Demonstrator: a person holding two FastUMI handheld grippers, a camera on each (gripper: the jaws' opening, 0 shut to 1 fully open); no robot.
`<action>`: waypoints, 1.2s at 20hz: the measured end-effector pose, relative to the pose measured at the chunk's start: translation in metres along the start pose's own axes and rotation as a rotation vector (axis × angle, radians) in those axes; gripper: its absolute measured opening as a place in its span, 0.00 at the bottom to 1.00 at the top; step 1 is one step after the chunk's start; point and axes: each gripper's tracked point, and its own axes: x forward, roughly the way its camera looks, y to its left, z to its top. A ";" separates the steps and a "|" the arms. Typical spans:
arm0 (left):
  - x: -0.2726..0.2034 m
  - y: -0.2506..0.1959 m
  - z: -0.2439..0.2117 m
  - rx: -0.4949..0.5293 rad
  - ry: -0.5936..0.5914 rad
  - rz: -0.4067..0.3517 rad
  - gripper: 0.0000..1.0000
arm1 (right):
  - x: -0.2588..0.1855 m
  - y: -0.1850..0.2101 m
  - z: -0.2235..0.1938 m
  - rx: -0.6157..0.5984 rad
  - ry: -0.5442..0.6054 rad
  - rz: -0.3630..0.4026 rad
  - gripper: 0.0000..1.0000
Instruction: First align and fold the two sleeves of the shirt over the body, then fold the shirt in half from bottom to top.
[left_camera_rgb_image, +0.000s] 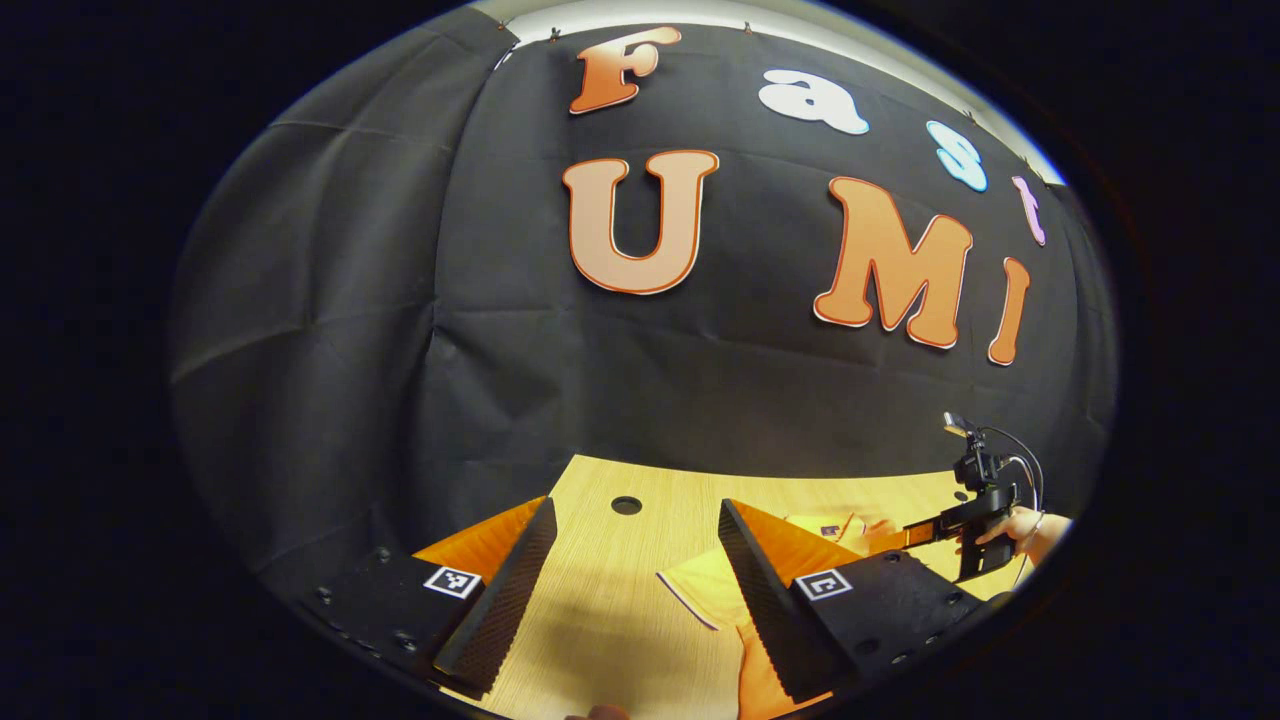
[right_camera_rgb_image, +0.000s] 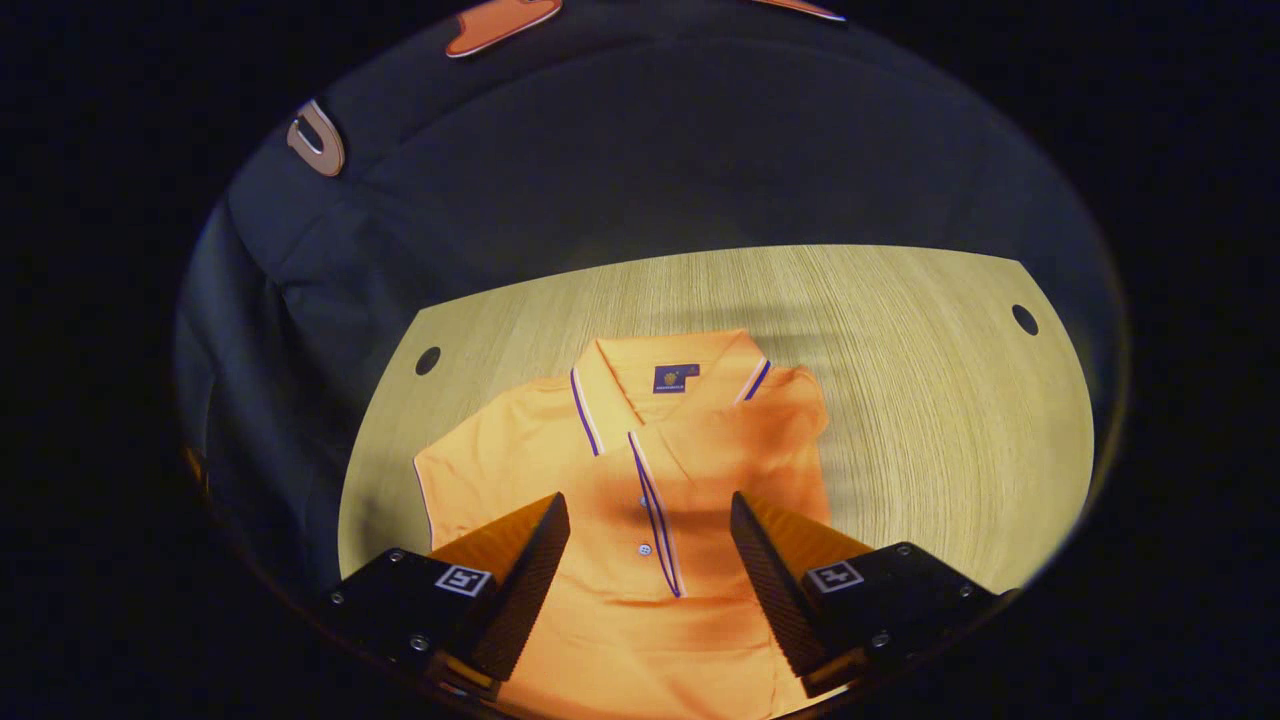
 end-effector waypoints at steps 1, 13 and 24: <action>0.003 -0.004 -0.005 -0.008 0.024 -0.009 0.98 | -0.006 0.002 0.004 0.010 -0.030 0.006 1.00; 0.132 -0.091 -0.144 -0.144 0.581 -0.091 0.98 | -0.120 -0.038 0.022 -0.068 -0.266 -0.024 0.99; 0.182 -0.077 -0.243 -0.211 0.896 0.146 0.98 | -0.174 -0.098 0.011 -0.047 -0.282 -0.026 0.99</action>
